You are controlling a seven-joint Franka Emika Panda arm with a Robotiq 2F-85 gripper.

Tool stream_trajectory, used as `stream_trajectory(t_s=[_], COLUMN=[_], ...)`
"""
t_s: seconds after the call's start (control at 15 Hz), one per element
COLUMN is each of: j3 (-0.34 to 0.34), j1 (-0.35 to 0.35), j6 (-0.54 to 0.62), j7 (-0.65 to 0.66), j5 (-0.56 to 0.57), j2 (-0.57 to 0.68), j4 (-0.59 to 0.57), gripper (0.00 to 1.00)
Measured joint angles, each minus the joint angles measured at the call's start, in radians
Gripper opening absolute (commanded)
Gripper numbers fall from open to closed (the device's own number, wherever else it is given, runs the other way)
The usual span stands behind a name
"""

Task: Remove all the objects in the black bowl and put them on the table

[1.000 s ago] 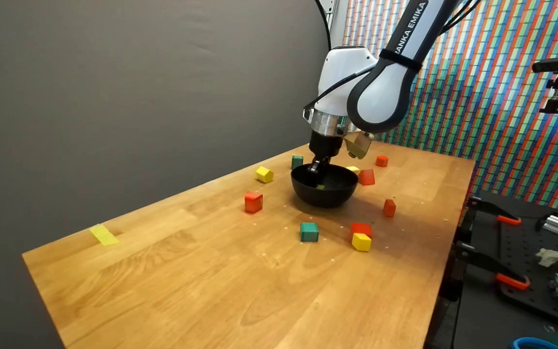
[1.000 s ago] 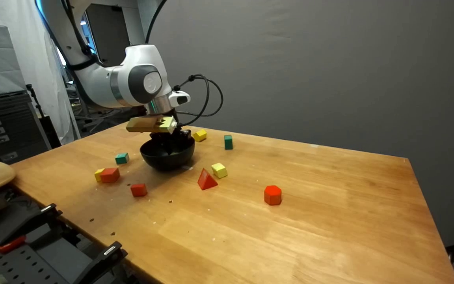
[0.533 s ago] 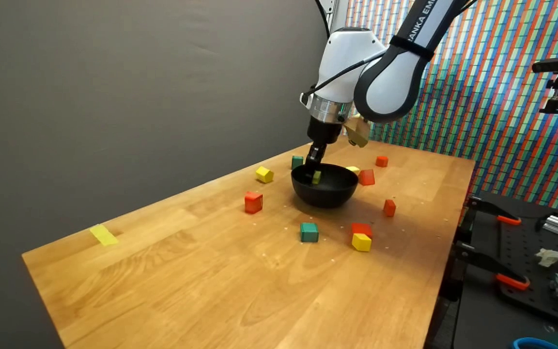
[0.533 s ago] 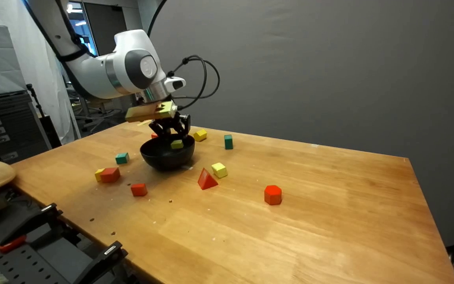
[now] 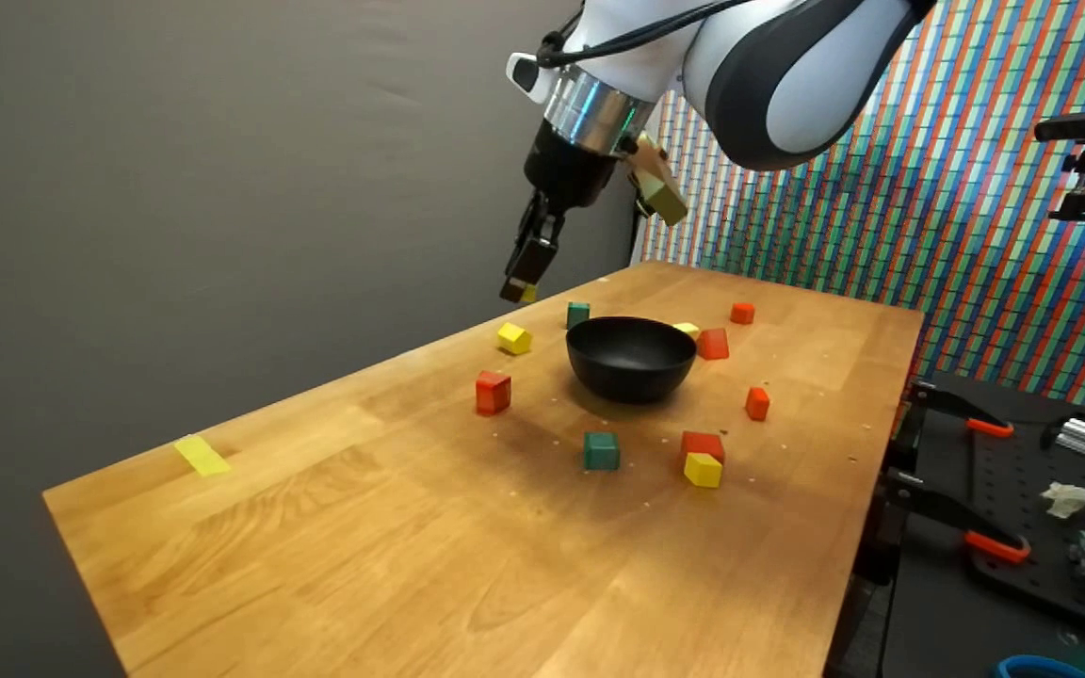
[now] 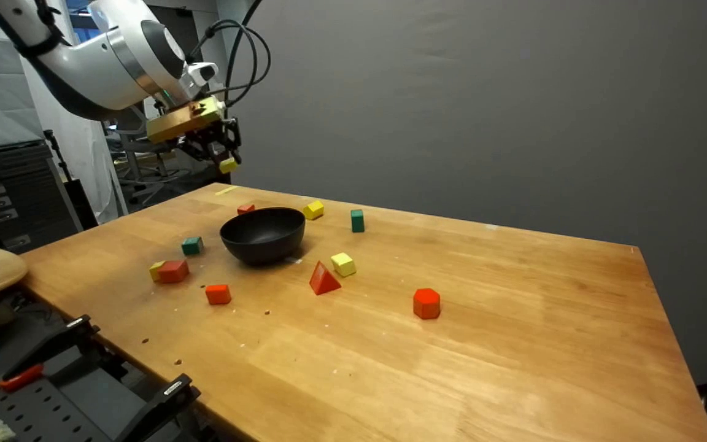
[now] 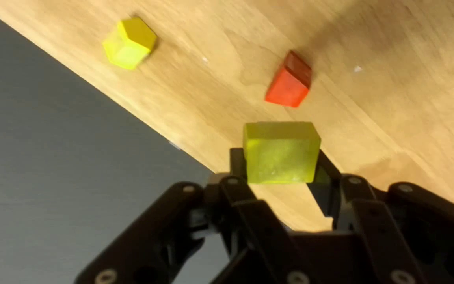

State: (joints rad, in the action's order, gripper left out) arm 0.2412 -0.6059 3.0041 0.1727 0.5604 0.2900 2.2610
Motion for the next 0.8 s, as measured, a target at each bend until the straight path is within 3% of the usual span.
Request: stream_trajectory(t_s=[0.2,0.47,0.53,0.8], j3=[-0.108,-0.274,-0.304,-0.359], j1=[0.025,0.154,0.184,0.245], j6=[-0.003,-0.071,-0.101,-0.279], j7=[-0.080,-0.223,-0.253,-0.345], j5=[-0.070,-0.165,-0.178,-0.197], j2=[0.092,0.268,0.304,0.370], j4=[-0.070,-0.215,-0.253,-0.362], gripper=[0.18,0.18,0.58,0.89])
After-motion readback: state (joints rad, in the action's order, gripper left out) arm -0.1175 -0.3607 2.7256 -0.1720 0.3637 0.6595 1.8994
